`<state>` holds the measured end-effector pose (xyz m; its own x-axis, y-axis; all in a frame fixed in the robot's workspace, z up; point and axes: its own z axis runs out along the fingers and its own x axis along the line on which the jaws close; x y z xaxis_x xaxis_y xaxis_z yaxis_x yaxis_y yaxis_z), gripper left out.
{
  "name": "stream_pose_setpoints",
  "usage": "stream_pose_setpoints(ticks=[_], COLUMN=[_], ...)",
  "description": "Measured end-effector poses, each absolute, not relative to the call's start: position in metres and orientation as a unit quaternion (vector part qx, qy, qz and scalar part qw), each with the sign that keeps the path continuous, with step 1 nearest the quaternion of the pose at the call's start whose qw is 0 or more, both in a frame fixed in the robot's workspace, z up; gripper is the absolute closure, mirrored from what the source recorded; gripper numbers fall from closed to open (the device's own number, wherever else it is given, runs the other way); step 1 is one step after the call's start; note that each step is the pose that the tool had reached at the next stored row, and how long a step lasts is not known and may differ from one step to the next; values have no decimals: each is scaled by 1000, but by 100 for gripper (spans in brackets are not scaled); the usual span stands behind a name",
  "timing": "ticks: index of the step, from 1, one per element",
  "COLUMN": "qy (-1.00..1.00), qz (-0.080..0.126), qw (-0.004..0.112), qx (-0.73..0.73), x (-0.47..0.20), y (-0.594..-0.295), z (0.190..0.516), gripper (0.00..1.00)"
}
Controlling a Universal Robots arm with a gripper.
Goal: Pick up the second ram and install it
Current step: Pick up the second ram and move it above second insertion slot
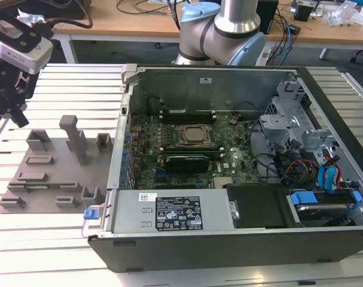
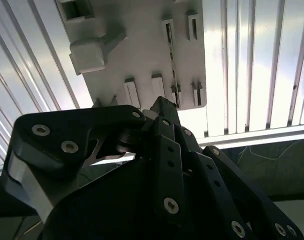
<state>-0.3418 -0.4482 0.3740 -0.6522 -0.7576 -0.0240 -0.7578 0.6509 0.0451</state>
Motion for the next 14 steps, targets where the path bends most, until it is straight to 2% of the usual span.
stream_pose_setpoints(ticks=[14], qy=[876], qz=[26], qw=[0], qx=[-482], x=[-342], y=[-448], z=[374], gripper=[90])
